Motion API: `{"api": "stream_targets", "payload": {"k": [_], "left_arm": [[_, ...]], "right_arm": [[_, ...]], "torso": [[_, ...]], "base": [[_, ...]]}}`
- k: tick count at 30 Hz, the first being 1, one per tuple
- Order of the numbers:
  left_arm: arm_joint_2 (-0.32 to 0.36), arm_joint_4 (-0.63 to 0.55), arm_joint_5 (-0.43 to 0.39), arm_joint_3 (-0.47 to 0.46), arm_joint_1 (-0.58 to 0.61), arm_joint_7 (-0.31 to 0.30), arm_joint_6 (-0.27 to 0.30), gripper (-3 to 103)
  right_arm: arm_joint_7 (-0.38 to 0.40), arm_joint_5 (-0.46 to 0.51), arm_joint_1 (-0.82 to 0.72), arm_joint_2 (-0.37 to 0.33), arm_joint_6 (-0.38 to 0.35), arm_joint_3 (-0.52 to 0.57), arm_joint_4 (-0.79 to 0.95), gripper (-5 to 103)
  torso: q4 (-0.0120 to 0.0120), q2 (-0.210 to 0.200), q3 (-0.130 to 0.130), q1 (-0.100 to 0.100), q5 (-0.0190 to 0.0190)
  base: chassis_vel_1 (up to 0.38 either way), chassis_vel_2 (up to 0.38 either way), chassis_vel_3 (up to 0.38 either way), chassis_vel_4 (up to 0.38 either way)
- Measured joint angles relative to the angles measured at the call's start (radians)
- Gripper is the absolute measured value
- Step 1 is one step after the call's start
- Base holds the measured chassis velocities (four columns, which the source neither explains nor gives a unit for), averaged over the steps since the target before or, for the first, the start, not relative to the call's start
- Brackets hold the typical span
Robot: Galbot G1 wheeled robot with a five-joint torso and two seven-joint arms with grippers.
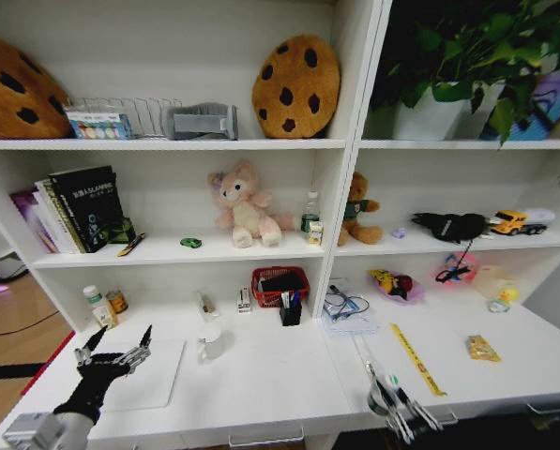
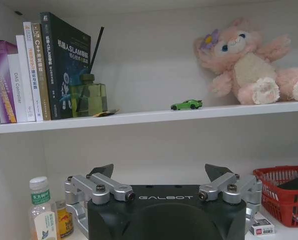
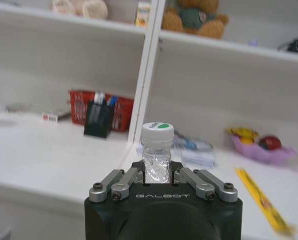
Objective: Organize the objects on the table.
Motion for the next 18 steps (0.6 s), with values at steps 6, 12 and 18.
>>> {"api": "stream_targets", "payload": {"k": [6,12,18], "left_arm": [[0.0,0.0,0.0,0.0,0.0,0.0,0.0,100],[0.0,0.0,0.0,0.0,0.0,0.0,0.0,100],[0.0,0.0,0.0,0.0,0.0,0.0,0.0,100]], "right_arm": [[0.044,-0.089,0.032,-0.005,0.091,-0.07,-0.242,22],[0.126,-0.137,0.112,0.015,0.151,-0.034,-0.369,22],[0.111,-0.117,0.108,0.027,0.188,-0.033,-0.327,22]], "torso": [[0.0001,0.0,0.0,0.0,-0.0003],[0.0002,0.0,0.0,0.0,-0.0004],[0.0002,0.0,0.0,0.0,-0.0004]], "base": [[0.0,0.0,0.0,0.0],[0.0,0.0,0.0,0.0],[0.0,0.0,0.0,0.0]]}}
